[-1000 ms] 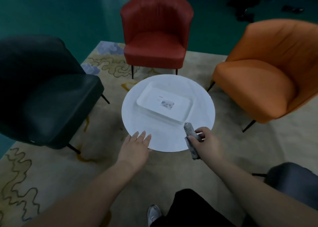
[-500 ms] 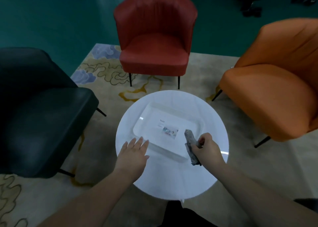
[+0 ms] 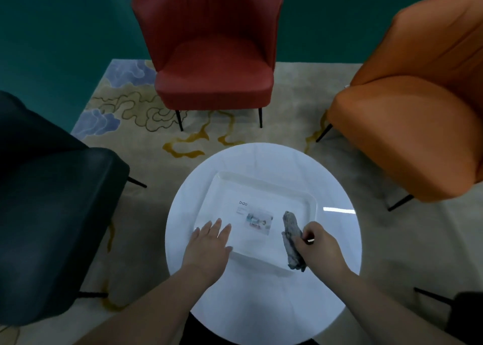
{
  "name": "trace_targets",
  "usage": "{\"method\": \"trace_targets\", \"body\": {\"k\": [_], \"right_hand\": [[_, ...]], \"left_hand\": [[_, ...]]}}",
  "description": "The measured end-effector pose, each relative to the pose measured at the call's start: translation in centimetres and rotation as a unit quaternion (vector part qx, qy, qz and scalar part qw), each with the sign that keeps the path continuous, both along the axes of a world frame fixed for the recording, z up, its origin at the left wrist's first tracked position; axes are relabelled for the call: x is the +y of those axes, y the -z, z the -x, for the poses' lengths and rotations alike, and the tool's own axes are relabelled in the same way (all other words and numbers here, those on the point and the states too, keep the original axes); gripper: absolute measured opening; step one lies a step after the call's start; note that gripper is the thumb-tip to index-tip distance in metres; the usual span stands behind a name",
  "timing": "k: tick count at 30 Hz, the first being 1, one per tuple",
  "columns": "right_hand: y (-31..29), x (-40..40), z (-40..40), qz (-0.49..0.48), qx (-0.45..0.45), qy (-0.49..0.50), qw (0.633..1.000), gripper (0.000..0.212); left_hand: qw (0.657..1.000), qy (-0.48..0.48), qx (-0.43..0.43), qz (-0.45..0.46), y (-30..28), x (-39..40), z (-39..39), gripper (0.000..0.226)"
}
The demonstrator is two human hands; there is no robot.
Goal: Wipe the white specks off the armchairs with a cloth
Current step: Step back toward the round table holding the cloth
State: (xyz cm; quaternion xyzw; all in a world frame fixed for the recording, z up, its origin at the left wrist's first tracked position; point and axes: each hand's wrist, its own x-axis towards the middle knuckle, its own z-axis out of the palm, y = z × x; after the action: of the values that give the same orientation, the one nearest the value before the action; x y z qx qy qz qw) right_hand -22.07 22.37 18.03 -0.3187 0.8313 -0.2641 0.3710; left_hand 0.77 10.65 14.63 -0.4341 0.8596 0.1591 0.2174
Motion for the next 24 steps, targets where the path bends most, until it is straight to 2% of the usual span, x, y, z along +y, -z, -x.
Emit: {"method": "trace_targets", "body": {"k": [7,11,15,20,24], "right_hand": [[2.0,0.0,-2.7,-0.020,-0.033,0.066,0.997,0.020],[3.5,-1.0,-3.4,-0.020,-0.020,0.108,0.994,0.021],[4.8,-2.4,-3.7,-0.020,-0.029,0.133,0.990,0.021],[6.6,-3.3,-3.7,-0.016,-0.036,0.147,0.988,0.020],[8.0,-3.7,-3.6,-0.019,-0.042,0.153,0.987,0.021]], "left_hand": [[0.998,0.038,-0.003,-0.044,2.7,-3.2,0.5,0.058],[0.997,0.062,-0.005,-0.053,4.6,-5.1,0.9,0.059],[0.996,0.047,-0.005,-0.081,6.3,-6.8,2.3,0.061],[0.994,0.036,-0.034,-0.101,8.6,-8.4,4.7,0.086],[0.994,0.057,-0.065,-0.073,10.6,-8.8,5.9,0.102]]}}
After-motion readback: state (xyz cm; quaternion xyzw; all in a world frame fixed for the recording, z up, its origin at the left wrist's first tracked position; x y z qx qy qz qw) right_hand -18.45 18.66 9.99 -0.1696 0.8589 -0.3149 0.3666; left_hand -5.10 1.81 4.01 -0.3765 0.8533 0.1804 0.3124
